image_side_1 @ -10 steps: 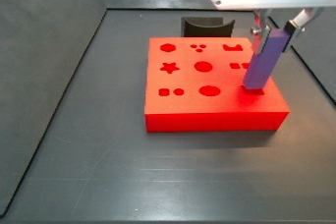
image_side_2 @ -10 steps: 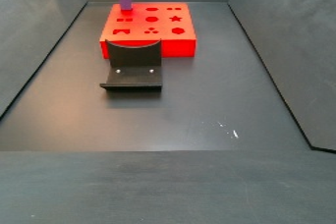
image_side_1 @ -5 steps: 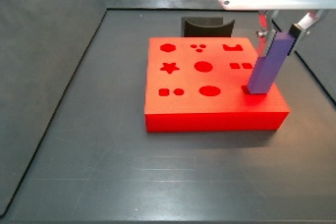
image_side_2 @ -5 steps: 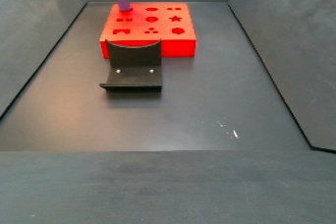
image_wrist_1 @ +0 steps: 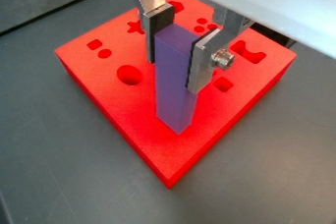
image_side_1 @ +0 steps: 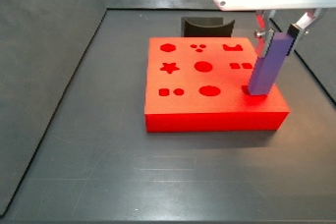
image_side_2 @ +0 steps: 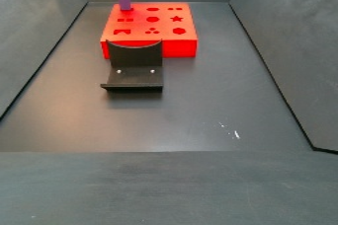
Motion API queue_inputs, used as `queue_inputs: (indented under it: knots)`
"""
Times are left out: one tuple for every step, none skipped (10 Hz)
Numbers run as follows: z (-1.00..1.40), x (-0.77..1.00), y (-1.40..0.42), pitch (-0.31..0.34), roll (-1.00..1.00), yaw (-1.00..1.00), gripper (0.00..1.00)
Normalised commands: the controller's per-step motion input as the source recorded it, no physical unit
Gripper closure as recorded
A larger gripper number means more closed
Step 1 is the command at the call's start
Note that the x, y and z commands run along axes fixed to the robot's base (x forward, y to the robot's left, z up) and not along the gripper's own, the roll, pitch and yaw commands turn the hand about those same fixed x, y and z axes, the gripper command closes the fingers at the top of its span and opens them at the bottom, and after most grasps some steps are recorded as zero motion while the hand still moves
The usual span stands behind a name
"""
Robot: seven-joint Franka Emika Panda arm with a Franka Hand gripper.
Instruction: Insert the rectangle object.
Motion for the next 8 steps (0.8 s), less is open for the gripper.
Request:
queue_inputs:
  knots:
    - [0.17, -0.02, 0.11, -0.069, 0.13, -0.22, 1.0]
    - [0.22, -0.11, 0.01, -0.06, 0.11, -0.23, 1.0]
    - [0.14, -0.16, 0.0, -0.063, 0.09, -0.21, 1.0]
    - [0.0, -0.15, -0.01, -0.081, 0.07, -0.15, 1.0]
    - [0.0, -0.11, -0.02, -0.074, 0.11, -0.13, 1.0]
    - [-0.01, -0.01, -0.05, -0.054, 0.14, -0.05, 1.0]
    - [-0.06, 0.06, -0.12, -0.036, 0.13, 0.0, 1.0]
    - [-0.12, 0.0, -0.06, -0.039, 0.16, 0.0, 1.0]
